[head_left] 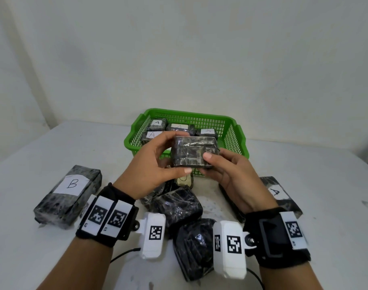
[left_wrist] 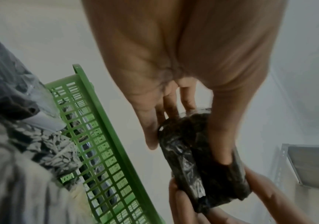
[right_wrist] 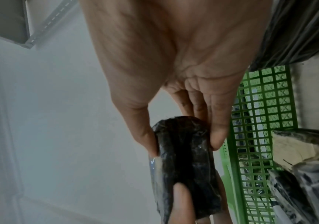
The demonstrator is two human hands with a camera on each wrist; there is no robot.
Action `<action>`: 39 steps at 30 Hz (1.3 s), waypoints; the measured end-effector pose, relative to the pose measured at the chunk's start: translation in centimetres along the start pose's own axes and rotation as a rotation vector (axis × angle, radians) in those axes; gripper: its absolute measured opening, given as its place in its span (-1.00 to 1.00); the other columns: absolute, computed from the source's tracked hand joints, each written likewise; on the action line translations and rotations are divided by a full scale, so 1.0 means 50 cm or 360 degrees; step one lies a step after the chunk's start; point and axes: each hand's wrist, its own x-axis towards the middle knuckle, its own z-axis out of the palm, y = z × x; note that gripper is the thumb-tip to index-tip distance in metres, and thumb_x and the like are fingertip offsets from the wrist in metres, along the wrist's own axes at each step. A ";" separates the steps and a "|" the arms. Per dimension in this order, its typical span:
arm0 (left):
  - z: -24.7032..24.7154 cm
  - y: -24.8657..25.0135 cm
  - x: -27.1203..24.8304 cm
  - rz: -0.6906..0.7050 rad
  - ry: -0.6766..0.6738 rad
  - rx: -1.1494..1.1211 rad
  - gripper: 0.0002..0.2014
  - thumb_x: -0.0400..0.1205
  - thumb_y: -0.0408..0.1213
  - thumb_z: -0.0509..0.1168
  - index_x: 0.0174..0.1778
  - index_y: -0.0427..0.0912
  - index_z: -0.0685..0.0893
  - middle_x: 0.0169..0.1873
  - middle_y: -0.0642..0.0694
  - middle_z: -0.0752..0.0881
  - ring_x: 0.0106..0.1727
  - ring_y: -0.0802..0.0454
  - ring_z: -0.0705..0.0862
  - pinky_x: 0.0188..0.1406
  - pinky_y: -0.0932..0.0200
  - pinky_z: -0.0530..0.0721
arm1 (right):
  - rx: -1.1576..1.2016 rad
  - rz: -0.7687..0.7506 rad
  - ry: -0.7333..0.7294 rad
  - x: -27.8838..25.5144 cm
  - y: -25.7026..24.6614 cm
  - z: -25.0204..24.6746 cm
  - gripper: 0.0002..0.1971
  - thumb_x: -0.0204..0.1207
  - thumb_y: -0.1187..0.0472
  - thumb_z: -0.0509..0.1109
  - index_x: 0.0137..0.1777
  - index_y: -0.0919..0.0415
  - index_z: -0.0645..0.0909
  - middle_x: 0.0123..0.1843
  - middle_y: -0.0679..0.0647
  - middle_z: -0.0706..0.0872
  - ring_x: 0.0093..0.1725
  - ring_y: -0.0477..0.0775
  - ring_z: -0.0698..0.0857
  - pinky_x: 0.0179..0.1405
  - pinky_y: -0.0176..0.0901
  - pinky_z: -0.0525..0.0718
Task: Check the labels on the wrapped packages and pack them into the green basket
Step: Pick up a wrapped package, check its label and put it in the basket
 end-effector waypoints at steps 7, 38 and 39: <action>0.007 0.000 0.003 -0.0203 0.0134 -0.0011 -0.45 0.48 -0.23 0.51 0.42 -0.15 0.63 0.21 -0.08 0.80 0.26 0.05 0.77 0.29 0.11 0.73 | -0.0134 -0.0049 0.0046 0.002 0.006 -0.006 -0.47 0.28 0.24 0.69 0.29 0.28 0.76 0.22 0.21 0.89 0.25 0.20 0.85 0.27 -0.05 0.82; -0.005 -0.010 0.003 -0.0116 0.0085 0.0026 -0.25 0.26 -0.19 0.68 0.40 -0.07 0.61 0.31 -0.03 0.75 0.39 0.04 0.69 0.40 -0.06 0.65 | -0.0286 -0.0001 -0.0055 0.000 0.005 -0.013 -0.20 0.16 -0.05 0.83 0.43 0.15 0.70 0.33 0.11 0.85 0.34 0.11 0.82 0.35 0.10 0.79; -0.003 -0.010 0.002 -0.0099 0.0074 0.0026 -0.23 0.27 -0.27 0.71 0.41 -0.08 0.59 0.33 -0.03 0.73 0.42 0.03 0.66 0.40 -0.07 0.65 | -0.0244 0.0066 -0.0089 -0.001 0.004 -0.013 -0.19 0.20 -0.14 0.80 0.43 0.19 0.70 0.34 0.17 0.84 0.32 0.16 0.83 0.30 0.09 0.82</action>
